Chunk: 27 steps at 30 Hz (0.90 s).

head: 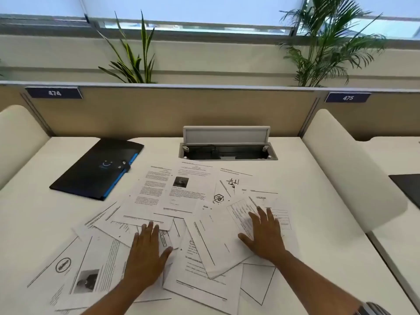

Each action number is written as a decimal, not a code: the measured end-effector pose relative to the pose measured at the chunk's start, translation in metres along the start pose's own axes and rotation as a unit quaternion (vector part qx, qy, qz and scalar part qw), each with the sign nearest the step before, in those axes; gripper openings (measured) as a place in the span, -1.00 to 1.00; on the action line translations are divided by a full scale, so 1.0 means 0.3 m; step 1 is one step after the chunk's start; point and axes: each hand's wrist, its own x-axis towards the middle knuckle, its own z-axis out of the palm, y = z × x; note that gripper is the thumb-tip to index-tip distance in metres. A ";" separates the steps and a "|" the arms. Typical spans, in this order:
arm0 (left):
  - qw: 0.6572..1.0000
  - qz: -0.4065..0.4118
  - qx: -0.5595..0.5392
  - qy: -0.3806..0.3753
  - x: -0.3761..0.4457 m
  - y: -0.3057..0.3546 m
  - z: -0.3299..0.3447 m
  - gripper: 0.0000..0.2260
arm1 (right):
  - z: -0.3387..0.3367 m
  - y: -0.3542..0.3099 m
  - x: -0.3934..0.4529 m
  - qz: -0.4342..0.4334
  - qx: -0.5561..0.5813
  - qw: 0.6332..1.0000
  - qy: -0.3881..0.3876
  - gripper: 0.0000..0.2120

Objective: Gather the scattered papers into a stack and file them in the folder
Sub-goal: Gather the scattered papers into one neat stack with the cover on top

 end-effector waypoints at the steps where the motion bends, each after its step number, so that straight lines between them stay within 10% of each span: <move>1: 1.000 0.000 -0.016 -0.010 -0.012 0.021 0.013 -0.02 | 0.017 0.016 -0.007 0.016 0.011 0.999 -0.026 -0.08; 12: 0.996 -0.037 -0.073 -0.027 -0.049 0.187 0.138 -0.35 | 0.062 0.121 -0.065 0.135 0.139 0.981 -0.015 0.43; 27: 0.981 -0.091 -0.172 0.015 -0.006 0.195 0.080 -0.73 | 0.028 0.080 -0.023 -0.059 0.147 0.979 -0.131 0.07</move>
